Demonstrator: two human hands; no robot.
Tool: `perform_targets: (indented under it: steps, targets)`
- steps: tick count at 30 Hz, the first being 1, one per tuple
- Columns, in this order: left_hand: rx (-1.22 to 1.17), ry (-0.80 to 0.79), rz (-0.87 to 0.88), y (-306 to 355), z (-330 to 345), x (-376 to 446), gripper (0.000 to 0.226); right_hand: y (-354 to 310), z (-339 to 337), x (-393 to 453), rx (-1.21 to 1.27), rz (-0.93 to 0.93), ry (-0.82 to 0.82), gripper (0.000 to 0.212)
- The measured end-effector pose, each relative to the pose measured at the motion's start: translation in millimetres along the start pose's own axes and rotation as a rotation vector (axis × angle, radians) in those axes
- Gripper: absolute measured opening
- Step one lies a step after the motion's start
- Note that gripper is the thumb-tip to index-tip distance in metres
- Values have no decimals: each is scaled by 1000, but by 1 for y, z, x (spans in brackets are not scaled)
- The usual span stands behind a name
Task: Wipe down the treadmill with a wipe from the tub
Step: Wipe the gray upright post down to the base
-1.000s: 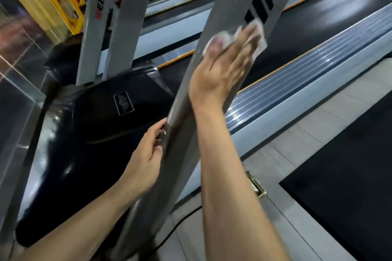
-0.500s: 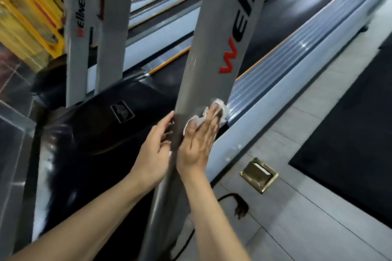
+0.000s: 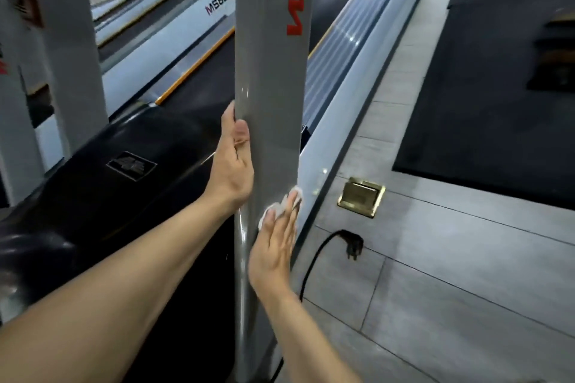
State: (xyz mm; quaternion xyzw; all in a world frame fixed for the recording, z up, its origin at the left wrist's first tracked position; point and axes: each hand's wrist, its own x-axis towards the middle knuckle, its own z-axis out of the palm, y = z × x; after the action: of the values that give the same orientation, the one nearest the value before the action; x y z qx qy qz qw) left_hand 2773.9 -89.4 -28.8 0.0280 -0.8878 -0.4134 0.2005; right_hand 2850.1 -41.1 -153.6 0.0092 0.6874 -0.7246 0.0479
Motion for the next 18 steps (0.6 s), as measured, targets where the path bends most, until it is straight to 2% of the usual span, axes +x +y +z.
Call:
perform_targets:
  steps: [3,6,8,12,16,18]
  targets:
    - [9,-9,2,-5,-2,3,47,-10,-5,21,-54,46,-15,61]
    - [34,-10,13,-8,-3,3,48,-59,-12,80,-36,-69,51,61]
    - [54,-19,9,-10,-5,4,50,-69,-8,91,7,-126,101,60]
    - [67,-43,-20,-12,-8,4,51,-18,12,23,46,-53,83,62]
    - [85,-53,-39,-9,-9,4,53,44,23,-89,-65,123,-96,72]
    - [108,-65,-64,-5,-12,4,59,56,19,-108,-119,139,-150,77]
